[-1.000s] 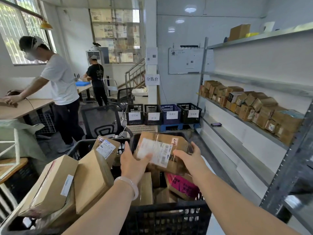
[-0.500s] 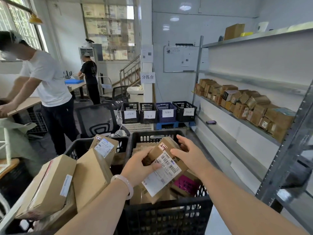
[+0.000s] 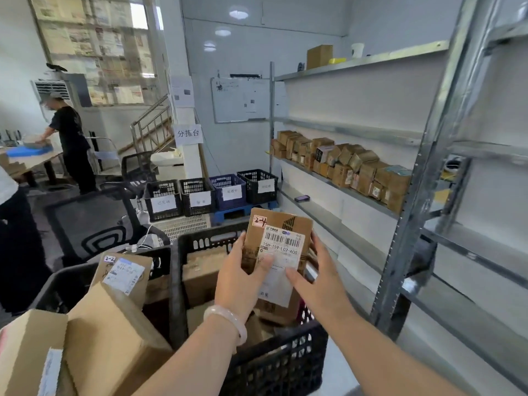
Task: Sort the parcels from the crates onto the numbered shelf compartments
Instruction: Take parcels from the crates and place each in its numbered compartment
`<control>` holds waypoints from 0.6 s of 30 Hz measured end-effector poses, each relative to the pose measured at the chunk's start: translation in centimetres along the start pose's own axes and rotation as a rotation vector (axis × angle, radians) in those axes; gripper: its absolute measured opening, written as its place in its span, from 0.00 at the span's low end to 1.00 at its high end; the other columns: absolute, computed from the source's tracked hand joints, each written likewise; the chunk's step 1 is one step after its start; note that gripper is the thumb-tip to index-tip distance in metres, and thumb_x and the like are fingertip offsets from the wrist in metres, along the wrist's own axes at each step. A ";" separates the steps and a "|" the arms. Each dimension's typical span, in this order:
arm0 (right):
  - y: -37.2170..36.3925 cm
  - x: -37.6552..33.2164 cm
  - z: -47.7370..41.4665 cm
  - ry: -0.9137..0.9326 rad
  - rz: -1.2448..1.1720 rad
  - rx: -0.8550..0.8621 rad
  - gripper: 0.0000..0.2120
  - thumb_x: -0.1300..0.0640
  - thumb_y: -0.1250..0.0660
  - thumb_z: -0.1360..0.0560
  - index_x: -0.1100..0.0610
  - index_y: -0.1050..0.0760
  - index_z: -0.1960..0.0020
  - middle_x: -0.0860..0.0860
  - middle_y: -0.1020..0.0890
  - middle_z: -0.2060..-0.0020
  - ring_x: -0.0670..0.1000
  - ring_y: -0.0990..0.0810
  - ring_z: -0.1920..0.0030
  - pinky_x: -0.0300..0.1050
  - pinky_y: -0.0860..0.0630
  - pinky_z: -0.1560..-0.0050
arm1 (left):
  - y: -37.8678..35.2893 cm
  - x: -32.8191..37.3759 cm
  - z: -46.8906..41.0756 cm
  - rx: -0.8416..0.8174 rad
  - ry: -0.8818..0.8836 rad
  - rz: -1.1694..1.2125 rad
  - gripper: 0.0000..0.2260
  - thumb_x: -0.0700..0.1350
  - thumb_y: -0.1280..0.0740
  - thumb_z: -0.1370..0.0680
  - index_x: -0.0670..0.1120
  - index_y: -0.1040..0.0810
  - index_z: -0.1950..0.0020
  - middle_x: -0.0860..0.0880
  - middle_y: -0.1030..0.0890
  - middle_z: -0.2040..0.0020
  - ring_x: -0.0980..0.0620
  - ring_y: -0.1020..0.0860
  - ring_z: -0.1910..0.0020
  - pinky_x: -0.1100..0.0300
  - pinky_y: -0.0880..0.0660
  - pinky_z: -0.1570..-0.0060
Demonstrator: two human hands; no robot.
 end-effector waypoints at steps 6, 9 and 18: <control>11.4 1.8 2.6 -0.003 -0.029 0.212 0.35 0.56 0.28 0.26 0.30 0.42 0.33 0.29 0.29 0.40 0.35 0.31 0.36 0.36 0.24 0.44 | -11.3 3.8 2.6 -0.365 -0.226 -0.139 0.40 0.50 0.28 0.24 0.74 0.53 0.28 0.60 0.35 0.32 0.59 0.32 0.34 0.64 0.30 0.37; 17.6 3.0 5.7 -0.044 0.030 0.300 0.35 0.55 0.28 0.26 0.26 0.43 0.35 0.29 0.29 0.40 0.35 0.30 0.36 0.46 0.24 0.39 | -17.1 5.5 5.5 -0.516 -0.259 -0.074 0.41 0.51 0.26 0.26 0.80 0.52 0.33 0.59 0.40 0.30 0.55 0.33 0.31 0.57 0.28 0.33; 37.0 6.0 17.9 -0.184 0.326 0.532 0.37 0.48 0.29 0.27 0.32 0.47 0.28 0.40 0.32 0.30 0.41 0.33 0.32 0.53 0.26 0.36 | -34.2 13.2 17.7 -0.668 -0.339 0.079 0.43 0.47 0.23 0.29 0.84 0.48 0.35 0.55 0.34 0.28 0.54 0.33 0.29 0.50 0.30 0.30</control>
Point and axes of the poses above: each hand's wrist, its own z-axis away from the middle knuckle, its own y-axis out of the back of the hand, x = y × z, the point moved 10 cm from there along -z, towards the middle knuckle
